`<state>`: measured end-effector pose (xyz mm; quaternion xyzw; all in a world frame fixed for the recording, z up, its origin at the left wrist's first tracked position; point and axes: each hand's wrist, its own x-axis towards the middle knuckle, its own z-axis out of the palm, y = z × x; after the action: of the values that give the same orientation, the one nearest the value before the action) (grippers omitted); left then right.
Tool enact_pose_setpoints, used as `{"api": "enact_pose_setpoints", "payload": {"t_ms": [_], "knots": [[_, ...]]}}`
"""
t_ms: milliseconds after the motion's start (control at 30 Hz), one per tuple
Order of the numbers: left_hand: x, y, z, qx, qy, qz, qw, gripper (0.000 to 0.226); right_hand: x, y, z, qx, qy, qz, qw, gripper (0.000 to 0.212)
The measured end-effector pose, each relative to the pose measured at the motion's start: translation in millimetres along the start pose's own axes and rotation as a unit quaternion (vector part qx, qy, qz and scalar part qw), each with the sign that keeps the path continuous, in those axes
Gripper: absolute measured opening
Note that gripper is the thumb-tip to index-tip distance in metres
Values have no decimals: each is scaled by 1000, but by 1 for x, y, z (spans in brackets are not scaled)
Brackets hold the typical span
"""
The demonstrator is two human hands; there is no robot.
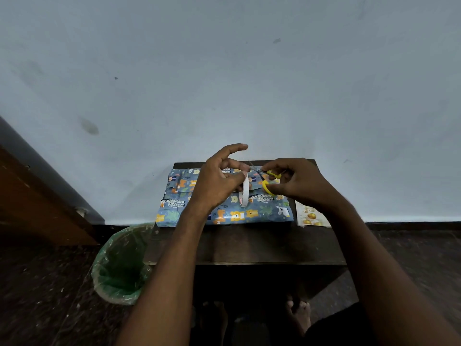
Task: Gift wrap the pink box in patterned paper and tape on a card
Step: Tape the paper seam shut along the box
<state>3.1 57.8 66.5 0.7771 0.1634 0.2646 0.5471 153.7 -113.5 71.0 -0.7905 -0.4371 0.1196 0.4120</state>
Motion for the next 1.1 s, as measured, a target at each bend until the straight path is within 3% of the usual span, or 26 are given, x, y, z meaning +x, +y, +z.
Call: {"api": "enact_pose_setpoints", "payload": {"t_ms": [133,267,467,800,867,933,1033,1100], "knots": [[1,-2,1,-22,3,-9,1000,69,1,10,-2,-14,71,64,995,26],[1,1,7,-53,3,-18,998,71,-1,23,5,-157,121,153,968,10],[3,7,41,-98,-17,-29,995,69,-7,12,16,-227,103,173,953,39],[13,6,74,-70,-26,-16,997,64,-14,23,14,-249,87,179,948,46],[14,6,76,-91,-26,-24,995,62,-14,22,13,-223,110,157,956,38],[14,6,76,-118,-32,-43,992,58,-13,18,11,-109,130,110,979,5],[15,9,72,-157,-22,-69,985,53,-11,10,6,169,52,62,982,30],[14,12,68,-190,-10,-77,979,55,-11,8,7,195,27,45,980,23]]}}
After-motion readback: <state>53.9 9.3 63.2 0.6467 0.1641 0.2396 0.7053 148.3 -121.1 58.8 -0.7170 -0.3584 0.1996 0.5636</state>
